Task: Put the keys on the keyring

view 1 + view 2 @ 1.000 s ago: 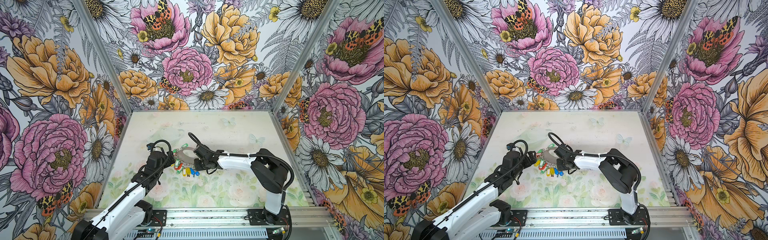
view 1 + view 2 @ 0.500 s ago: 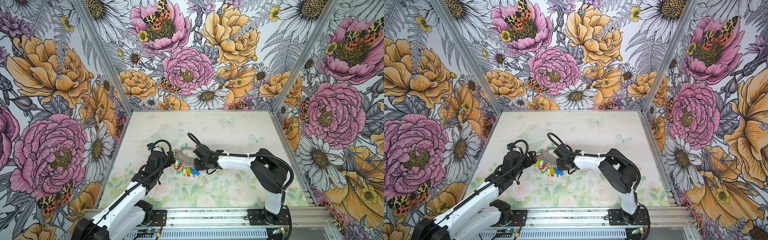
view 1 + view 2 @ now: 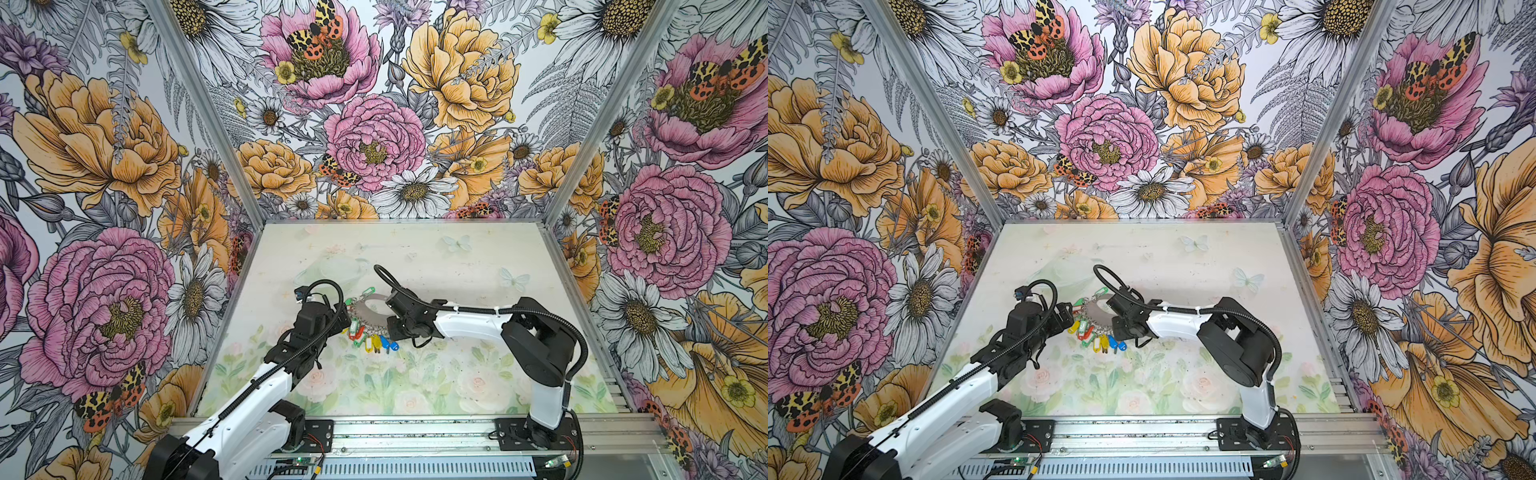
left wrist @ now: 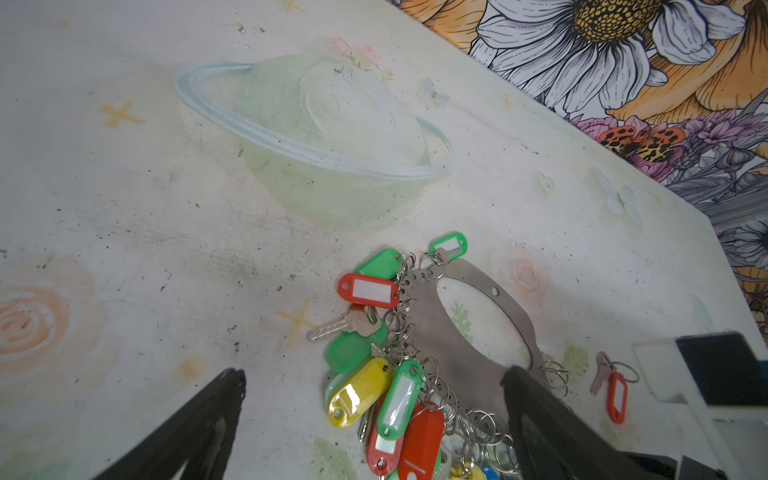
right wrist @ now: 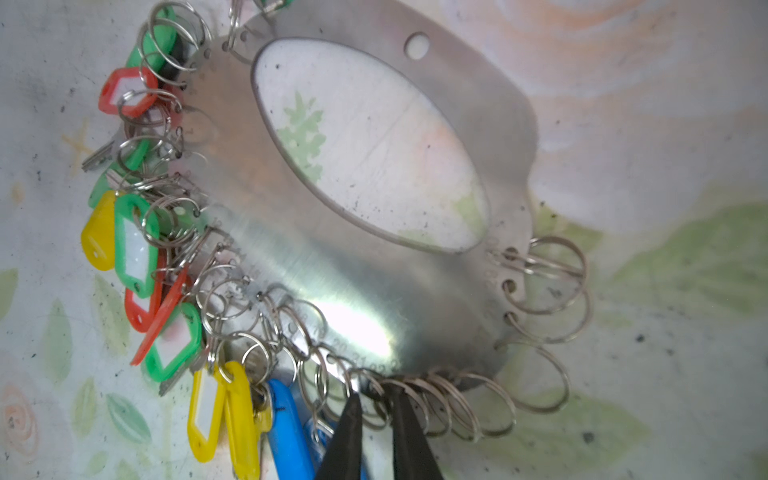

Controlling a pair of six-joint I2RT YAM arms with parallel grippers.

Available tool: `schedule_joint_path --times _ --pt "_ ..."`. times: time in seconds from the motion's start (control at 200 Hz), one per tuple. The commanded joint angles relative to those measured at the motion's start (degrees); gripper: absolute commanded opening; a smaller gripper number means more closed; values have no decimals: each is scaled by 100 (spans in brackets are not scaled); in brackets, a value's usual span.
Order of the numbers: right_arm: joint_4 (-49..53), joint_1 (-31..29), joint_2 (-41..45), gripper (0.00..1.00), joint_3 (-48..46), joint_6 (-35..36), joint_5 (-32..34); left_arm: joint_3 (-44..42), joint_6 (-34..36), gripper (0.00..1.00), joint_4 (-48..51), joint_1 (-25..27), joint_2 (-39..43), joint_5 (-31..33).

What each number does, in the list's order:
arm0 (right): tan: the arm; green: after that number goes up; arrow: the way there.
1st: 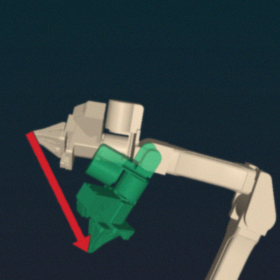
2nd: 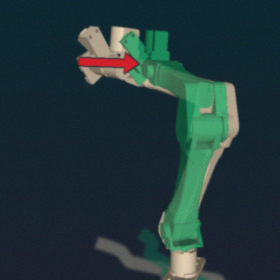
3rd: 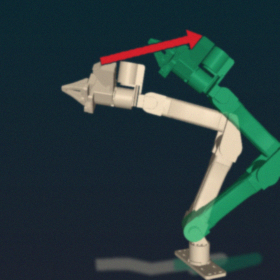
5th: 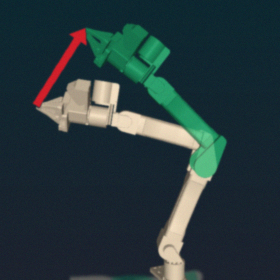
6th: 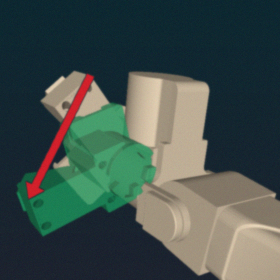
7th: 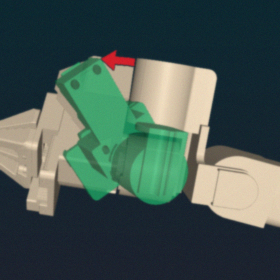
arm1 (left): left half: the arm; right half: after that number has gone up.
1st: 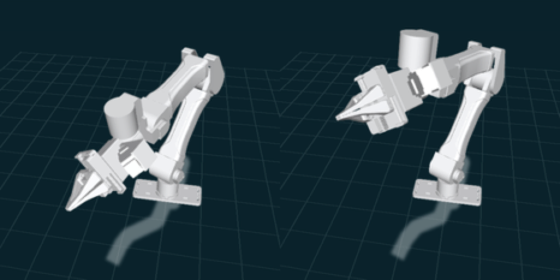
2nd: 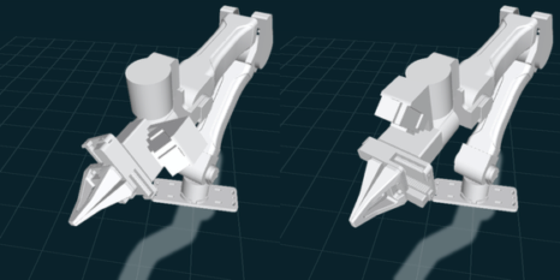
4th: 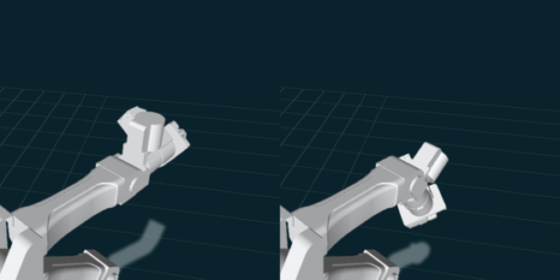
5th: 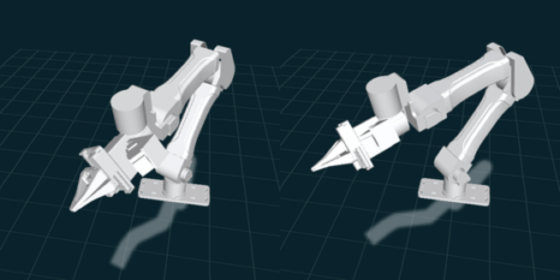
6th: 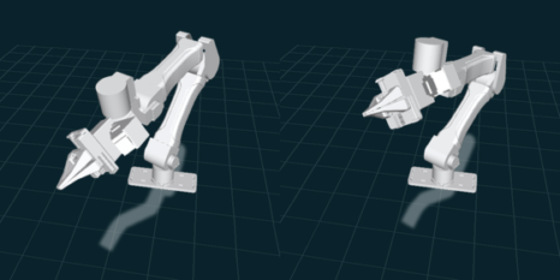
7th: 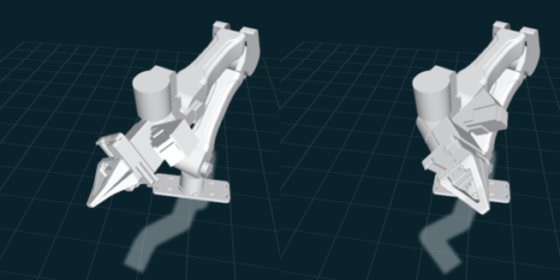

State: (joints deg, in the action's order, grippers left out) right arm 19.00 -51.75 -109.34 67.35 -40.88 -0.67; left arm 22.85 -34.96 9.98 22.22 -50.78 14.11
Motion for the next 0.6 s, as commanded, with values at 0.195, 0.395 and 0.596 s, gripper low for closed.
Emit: schedule_joint_path --times 0.195,0.395,0.596 --pt "3 -12 -220 19 173 -16 85 -88 51 99 -136 -53 50 -31" --pt "-5 0 -280 18 199 -25 67 -101 50 98 -127 -55 95 -16" --pt "-3 -21 -86 12 217 79 91 -97 49 99 -149 -52 42 -25"
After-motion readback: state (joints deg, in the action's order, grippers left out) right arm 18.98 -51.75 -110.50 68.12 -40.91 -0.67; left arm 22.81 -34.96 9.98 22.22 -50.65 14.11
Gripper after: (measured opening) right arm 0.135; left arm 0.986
